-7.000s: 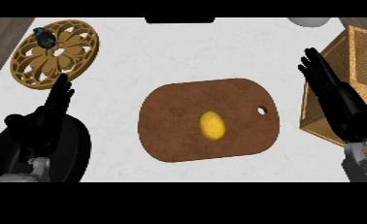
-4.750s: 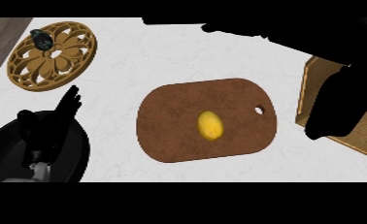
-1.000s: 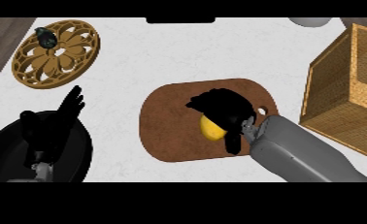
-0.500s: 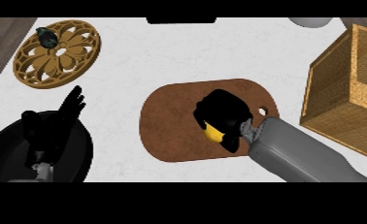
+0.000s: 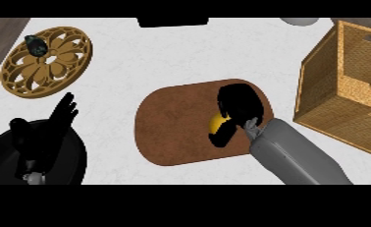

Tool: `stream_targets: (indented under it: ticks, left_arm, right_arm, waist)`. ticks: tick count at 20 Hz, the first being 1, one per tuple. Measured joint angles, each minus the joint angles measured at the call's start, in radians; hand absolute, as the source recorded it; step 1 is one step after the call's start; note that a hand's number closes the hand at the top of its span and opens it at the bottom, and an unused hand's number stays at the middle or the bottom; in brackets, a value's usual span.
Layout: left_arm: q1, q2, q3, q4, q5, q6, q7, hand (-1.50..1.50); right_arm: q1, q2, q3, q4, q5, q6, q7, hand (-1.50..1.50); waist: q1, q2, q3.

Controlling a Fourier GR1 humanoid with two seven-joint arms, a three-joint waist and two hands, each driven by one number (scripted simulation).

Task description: Pick the lemon from the cutting board and place it in the basket

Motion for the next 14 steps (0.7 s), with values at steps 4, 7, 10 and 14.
stream_targets:
  ticks: [4,7,10,14]
  left_arm:
    - [0.008,0.001,0.006,-0.007,0.005,-0.004,0.006,0.00]
    - [0.013,0.000,0.010,-0.007,0.005,-0.004,0.006,0.00]
    - [0.020,0.000,0.015,-0.009,0.008,-0.003,0.011,0.00]
    - [0.023,-0.001,0.014,-0.013,0.002,-0.002,0.018,0.00]
  right_arm:
    - [0.028,0.070,-0.039,-0.017,0.074,-0.101,0.243,1.50]
    - [0.024,0.141,-0.096,-0.080,0.119,-0.222,0.341,1.50]
    - [-0.006,0.195,-0.180,-0.179,0.164,-0.356,0.373,1.50]
    - [-0.051,0.226,-0.249,-0.297,0.286,-0.437,0.405,1.50]
  waist:
    - [-0.006,-0.002,-0.001]
    - [-0.012,-0.003,0.002]
    - [-0.020,-0.005,0.003]
    - [-0.023,-0.008,0.002]
